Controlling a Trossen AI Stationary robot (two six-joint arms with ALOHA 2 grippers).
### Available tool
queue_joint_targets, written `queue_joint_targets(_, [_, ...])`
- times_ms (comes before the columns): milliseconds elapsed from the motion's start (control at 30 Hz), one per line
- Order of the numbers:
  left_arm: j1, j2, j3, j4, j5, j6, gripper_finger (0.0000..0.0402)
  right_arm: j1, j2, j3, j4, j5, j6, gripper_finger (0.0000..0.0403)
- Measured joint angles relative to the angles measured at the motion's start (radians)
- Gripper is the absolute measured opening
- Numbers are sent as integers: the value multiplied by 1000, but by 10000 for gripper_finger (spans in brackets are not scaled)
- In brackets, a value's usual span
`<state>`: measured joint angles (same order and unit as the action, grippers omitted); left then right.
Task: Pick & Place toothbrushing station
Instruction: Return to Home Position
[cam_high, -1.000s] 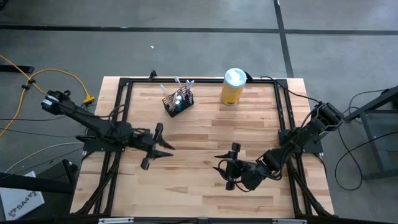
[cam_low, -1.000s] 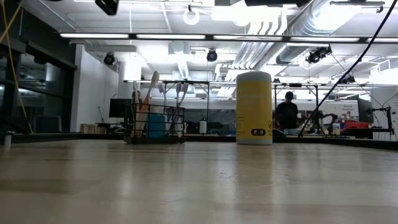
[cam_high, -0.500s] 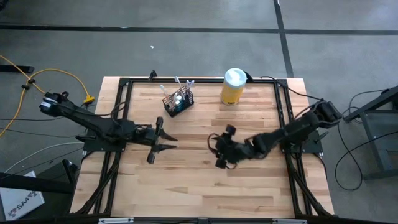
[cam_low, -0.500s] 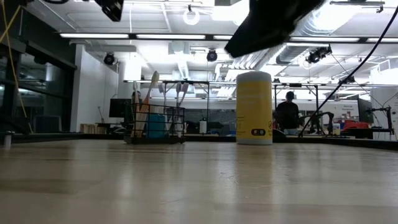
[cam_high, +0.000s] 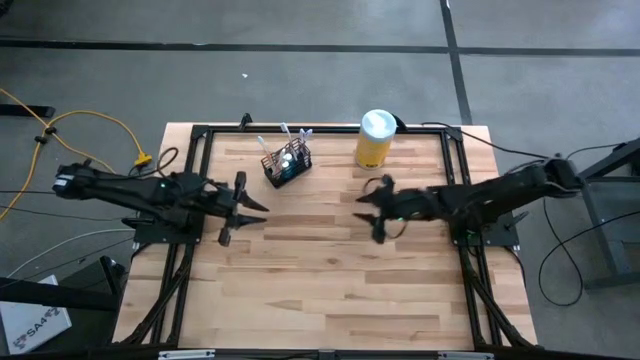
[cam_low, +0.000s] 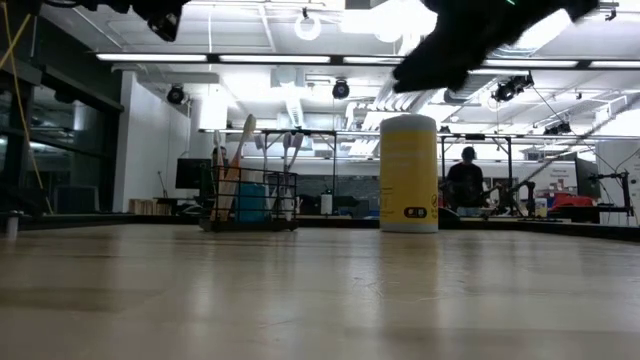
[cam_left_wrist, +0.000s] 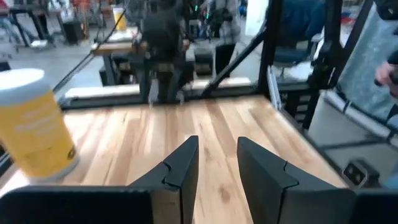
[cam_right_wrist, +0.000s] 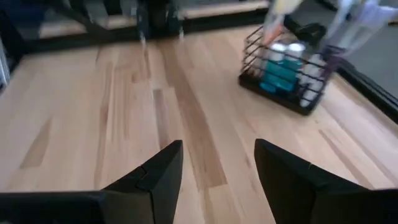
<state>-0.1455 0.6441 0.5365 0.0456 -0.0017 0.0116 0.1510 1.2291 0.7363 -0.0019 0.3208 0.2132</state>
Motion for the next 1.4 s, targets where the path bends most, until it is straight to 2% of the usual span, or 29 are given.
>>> queue_joint_targets(133, [6, -49, -1, -95, 0, 0, 106, -44, -201, -227, 132, -42, 21, 192])
queue_joint_targets(267, [-1, -62, -2, -151, 0, 0, 106, -78, -387, -396, 193, -72, 53, 192])
queue_joint_targets(400, [-15, -63, -3, -152, 1, 28, 106, -99, -544, -482, 198, -108, 56, 192])
queue_joint_targets(600, [-20, -62, -14, -162, 4, 7, 106, -108, -722, -526, 125, -123, 54, 192])
queue_joint_targets(800, [-54, -62, -109, -80, 7, -10, 106, -107, -819, -526, 62, -183, 53, 192])
queue_joint_targets(1000, [-61, -78, -233, 76, -3, -31, 106, -99, -832, -526, 58, -250, 73, 192])
queue_joint_targets(1200, [-61, -98, -318, 157, -3, -68, 106, -53, -823, -589, 134, -241, 82, 192])
queue_joint_targets(1400, [-61, -99, -328, 176, -3, -72, 106, -37, -839, -679, 203, -164, 123, 192])
